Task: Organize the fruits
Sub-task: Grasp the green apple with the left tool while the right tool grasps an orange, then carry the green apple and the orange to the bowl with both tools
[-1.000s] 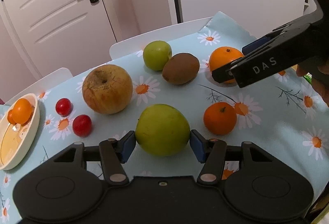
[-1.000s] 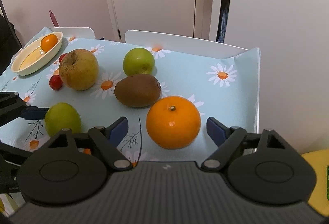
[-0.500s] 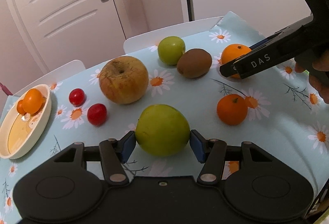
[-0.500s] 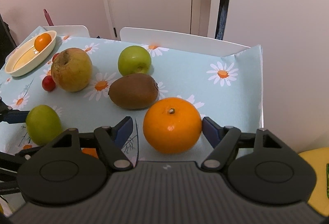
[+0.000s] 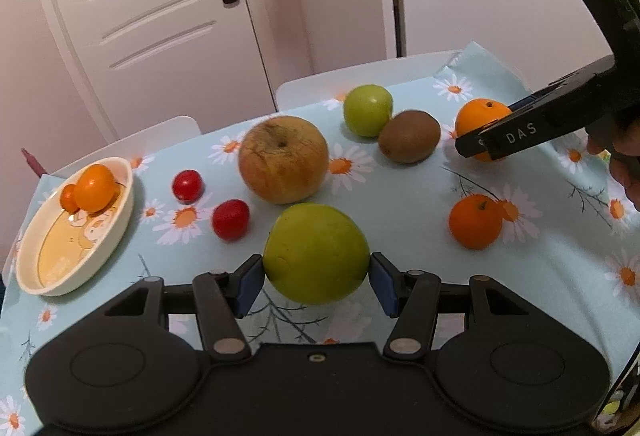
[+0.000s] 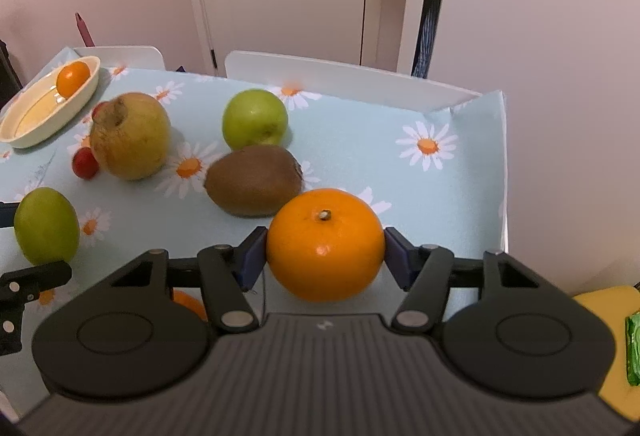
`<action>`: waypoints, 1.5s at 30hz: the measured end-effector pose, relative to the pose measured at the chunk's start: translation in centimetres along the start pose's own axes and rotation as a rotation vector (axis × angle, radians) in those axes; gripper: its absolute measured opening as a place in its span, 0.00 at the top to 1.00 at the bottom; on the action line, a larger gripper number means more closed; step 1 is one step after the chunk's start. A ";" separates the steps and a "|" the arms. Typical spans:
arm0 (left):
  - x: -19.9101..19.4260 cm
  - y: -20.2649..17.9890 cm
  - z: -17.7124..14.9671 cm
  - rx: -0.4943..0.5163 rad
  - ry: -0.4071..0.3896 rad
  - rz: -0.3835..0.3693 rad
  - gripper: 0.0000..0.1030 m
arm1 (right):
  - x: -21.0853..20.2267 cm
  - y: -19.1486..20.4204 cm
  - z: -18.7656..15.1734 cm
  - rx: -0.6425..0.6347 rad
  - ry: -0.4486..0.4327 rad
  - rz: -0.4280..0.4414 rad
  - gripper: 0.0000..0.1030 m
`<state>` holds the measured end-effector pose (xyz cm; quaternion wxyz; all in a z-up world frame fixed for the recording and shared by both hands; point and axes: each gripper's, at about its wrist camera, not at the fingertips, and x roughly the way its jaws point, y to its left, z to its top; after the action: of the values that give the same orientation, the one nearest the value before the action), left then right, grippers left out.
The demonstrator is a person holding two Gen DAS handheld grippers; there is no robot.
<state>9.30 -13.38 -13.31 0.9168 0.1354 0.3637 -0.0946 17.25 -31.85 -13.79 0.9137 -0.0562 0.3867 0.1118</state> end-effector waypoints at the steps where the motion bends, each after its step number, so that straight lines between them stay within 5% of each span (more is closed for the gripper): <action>1: -0.2 0.2 0.1 -0.004 -0.003 0.004 0.40 | -0.3 0.3 0.2 -0.009 -0.005 -0.001 0.26; 21: -6.8 10.1 3.2 -0.120 -0.074 0.142 0.40 | -6.4 10.5 8.4 -0.072 -0.093 0.144 0.26; 33: -6.9 19.6 3.5 -0.161 -0.059 0.211 0.40 | -4.2 19.2 13.5 -0.106 -0.095 0.208 0.26; 45: -2.4 27.3 2.9 -0.150 -0.009 0.185 0.40 | 1.3 25.6 16.4 -0.094 -0.049 0.212 0.26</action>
<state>16.85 11.69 -4.76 0.9308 0.0989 0.3515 0.0174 23.16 -3.77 -3.73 0.9024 -0.0553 0.3621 0.2270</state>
